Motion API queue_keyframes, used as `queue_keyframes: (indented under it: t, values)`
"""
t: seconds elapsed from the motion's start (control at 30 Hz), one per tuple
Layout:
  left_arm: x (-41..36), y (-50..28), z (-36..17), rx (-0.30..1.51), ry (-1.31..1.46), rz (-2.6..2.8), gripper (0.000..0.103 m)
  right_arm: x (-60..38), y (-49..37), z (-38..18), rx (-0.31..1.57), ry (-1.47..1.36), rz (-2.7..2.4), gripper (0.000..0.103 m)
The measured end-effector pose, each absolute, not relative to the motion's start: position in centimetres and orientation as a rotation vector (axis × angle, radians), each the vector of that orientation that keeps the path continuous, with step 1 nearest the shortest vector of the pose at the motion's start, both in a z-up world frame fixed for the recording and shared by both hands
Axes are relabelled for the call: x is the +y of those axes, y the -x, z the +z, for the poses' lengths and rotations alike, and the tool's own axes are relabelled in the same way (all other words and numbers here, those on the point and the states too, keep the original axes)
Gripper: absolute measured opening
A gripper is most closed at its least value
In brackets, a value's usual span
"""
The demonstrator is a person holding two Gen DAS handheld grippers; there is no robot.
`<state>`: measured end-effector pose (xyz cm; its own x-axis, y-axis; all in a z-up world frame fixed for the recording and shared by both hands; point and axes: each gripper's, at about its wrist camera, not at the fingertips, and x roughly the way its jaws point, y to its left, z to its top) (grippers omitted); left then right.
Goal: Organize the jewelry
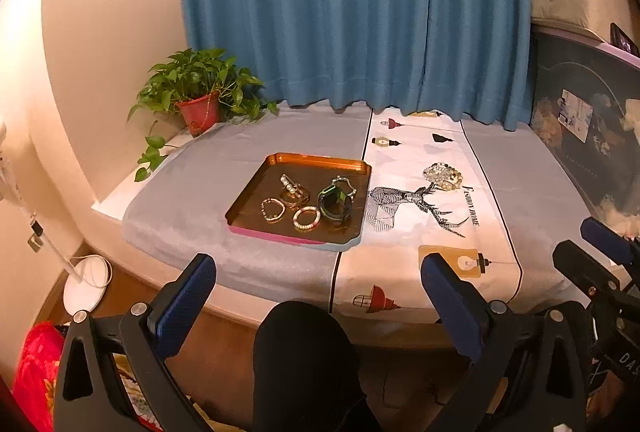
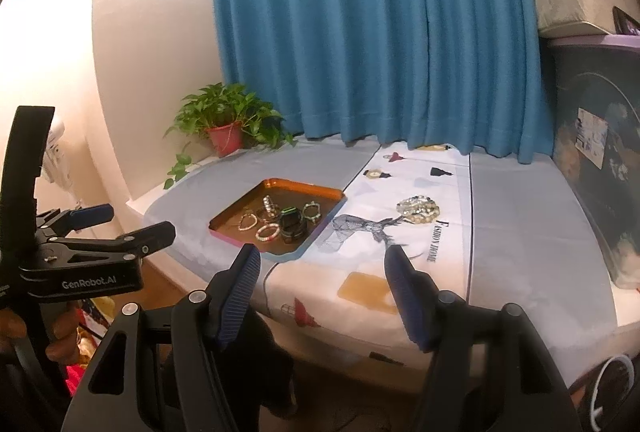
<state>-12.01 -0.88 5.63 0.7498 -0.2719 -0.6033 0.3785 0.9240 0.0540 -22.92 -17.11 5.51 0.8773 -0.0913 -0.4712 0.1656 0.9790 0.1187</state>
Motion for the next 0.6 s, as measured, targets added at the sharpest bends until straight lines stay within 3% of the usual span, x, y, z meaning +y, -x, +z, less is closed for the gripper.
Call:
queue_keyframes:
  t: [0.3,0.53,0.6]
  values:
    - [-5.8,7.2,3.7,0.76,-0.203,-0.403,0.102,-24.1,20.1,2.6,0.524,-0.251,-0.235,0.065]
    - [-11.9,1.4,0.9,0.859,-0.239,-0.444,0.102,-31.9,13.2,-1.9,0.588,-0.327,-0.276,0.065]
    - [-13.7,-0.4,0.1,0.883,-0.23,-0.449,0.102,-34.4,10.3,-3.4,0.611,-0.34,-0.276,0.06]
